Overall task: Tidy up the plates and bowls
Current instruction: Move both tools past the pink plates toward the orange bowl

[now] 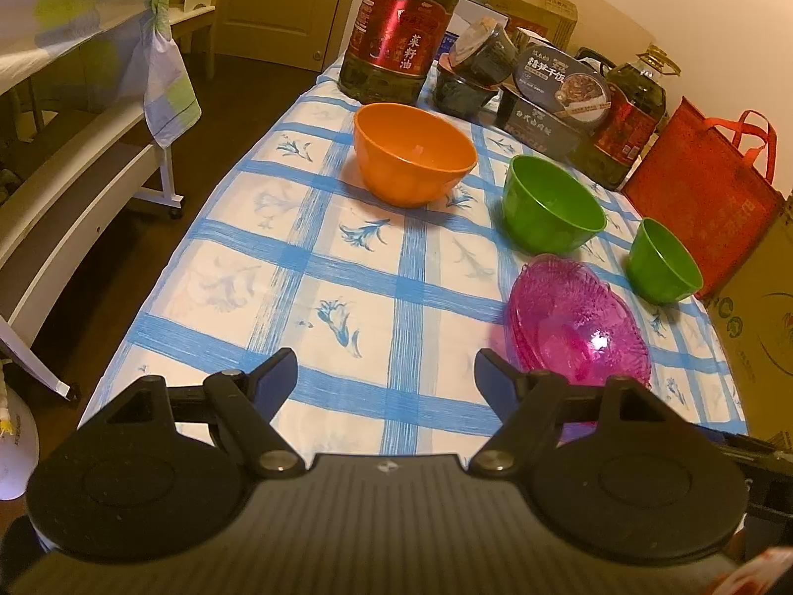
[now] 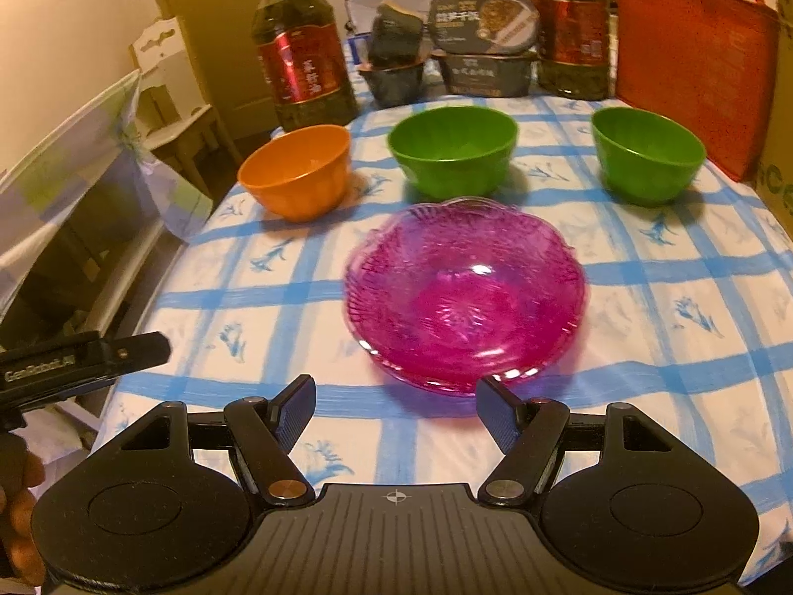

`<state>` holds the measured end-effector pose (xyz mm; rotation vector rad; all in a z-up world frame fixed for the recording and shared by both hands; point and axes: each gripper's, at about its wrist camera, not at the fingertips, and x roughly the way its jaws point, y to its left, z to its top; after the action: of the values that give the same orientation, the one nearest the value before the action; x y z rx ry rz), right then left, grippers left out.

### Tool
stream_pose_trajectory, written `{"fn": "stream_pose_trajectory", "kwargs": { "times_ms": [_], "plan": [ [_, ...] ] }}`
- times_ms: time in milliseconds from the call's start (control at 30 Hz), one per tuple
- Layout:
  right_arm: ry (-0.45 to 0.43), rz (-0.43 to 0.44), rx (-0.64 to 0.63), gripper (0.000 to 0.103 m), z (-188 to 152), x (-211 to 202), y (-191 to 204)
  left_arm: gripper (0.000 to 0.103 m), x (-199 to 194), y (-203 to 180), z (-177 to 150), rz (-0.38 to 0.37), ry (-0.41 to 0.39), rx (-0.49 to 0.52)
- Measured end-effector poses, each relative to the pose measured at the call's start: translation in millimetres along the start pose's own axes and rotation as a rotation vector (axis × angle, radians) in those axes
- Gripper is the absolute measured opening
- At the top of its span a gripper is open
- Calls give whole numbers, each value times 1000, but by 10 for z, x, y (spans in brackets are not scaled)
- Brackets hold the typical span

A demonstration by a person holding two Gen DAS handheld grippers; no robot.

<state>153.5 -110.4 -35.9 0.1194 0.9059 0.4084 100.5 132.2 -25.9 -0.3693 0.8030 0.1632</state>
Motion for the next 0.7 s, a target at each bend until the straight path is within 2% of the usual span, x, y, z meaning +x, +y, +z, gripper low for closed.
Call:
{"fn": "stream_pose_trajectory", "kwargs": {
  "times_ms": [433,567,700],
  "plan": [
    [-23,35,10,71,345,278,-71,76,288,5,321,12,-4,-1],
    [-50,55,11,71,538,333,-130,76,417,31,505,1,-10,-16],
    [-72,72,26,71,871,429,-193,76,567,70,782,-5,-17,-23]
  ]
}}
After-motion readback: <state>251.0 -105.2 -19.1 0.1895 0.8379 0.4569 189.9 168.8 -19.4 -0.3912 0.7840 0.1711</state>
